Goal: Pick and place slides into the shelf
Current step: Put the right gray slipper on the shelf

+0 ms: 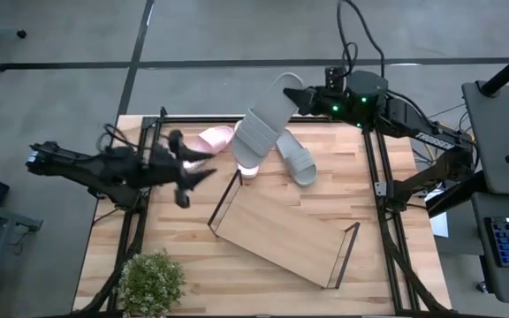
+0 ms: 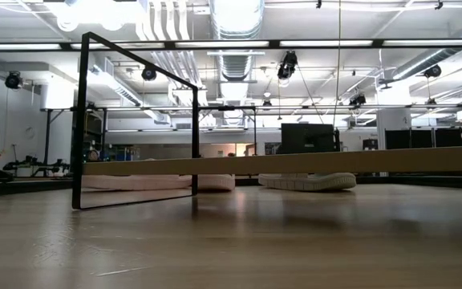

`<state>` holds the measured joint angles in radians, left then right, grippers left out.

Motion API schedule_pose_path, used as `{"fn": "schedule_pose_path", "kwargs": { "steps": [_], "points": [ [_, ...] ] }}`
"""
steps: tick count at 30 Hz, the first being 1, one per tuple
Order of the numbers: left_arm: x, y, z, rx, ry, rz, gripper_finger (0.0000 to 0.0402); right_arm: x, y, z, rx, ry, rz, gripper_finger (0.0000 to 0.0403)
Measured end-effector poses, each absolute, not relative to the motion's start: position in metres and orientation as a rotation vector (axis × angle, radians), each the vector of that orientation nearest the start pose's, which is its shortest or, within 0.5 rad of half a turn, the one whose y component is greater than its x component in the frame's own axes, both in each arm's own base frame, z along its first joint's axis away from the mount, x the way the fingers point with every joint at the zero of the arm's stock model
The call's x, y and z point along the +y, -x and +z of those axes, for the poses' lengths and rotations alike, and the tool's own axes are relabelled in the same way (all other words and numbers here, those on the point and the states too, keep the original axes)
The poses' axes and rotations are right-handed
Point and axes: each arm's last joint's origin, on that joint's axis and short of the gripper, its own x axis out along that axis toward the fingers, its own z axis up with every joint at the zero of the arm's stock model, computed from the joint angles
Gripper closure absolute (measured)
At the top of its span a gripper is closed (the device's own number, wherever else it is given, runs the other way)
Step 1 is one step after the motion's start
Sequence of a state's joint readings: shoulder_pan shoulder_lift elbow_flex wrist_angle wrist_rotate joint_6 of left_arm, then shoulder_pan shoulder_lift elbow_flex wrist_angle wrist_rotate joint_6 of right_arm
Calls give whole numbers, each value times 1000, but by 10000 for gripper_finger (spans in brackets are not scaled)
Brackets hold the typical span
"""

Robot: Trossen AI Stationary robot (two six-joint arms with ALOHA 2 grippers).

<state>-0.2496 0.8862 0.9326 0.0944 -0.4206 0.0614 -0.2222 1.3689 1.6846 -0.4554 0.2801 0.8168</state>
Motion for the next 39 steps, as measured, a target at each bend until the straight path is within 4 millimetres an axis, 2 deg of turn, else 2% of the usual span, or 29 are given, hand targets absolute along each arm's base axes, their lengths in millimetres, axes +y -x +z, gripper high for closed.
{"fn": "schedule_pose_path", "kwargs": {
  "steps": [3,6,11,17,21,26,31,39],
  "points": [
    [-42,-199,382,-60,-110,161,245,-69,-268,480,-76,-832,-532,352],
    [-49,-206,381,-34,-209,173,245,-70,-269,473,-44,-860,-548,352],
    [-63,-207,384,31,-440,305,245,-75,-267,468,-9,-910,-547,352],
    [-85,-210,372,199,-782,453,245,-81,-265,464,14,-938,-528,352],
    [-99,-224,358,290,-931,495,245,-83,-264,461,18,-964,-525,352],
    [-113,-248,342,431,-1202,579,245,-86,-264,459,30,-971,-514,352],
    [-123,-264,341,430,-1200,688,245,-86,-263,460,27,-965,-515,352],
    [-132,-276,342,413,-1192,684,245,-85,-263,461,24,-974,-510,352]
  ]
}}
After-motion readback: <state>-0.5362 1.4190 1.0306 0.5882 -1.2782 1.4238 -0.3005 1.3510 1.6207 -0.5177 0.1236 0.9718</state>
